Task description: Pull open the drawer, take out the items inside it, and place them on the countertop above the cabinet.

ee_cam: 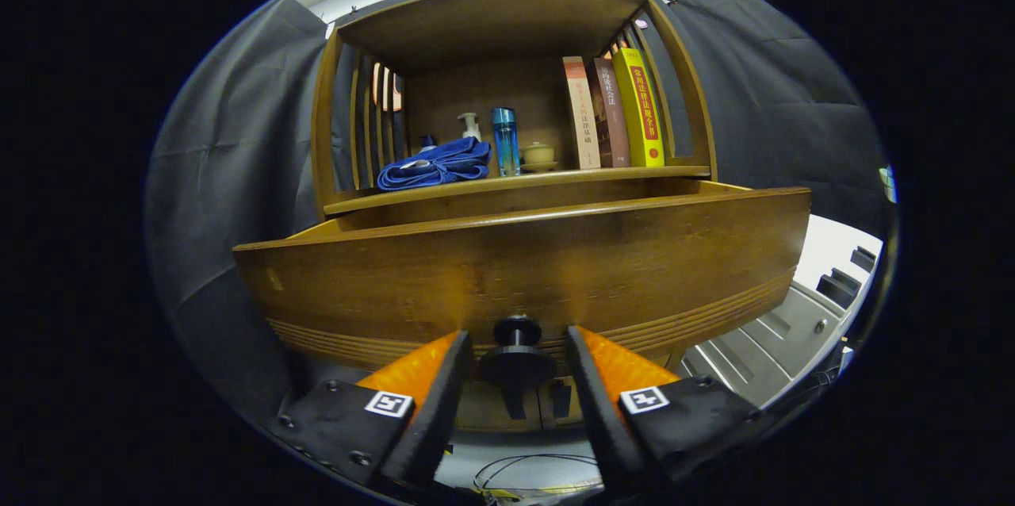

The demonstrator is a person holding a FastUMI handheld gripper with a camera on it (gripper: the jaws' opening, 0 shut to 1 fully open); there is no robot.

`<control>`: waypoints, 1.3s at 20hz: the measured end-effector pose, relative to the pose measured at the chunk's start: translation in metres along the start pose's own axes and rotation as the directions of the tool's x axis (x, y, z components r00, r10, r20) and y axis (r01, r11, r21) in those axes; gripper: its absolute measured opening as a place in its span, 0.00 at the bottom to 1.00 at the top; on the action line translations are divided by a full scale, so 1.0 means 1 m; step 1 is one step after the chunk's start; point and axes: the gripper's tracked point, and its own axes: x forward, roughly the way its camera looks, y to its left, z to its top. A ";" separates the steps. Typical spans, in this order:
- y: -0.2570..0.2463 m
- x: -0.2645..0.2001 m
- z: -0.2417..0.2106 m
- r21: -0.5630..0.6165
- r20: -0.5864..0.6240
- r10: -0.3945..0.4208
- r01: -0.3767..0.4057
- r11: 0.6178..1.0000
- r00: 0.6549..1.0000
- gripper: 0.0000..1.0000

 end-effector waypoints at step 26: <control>0.003 0.108 0.101 -0.164 -0.376 0.075 -0.146 0.976 0.924 0.98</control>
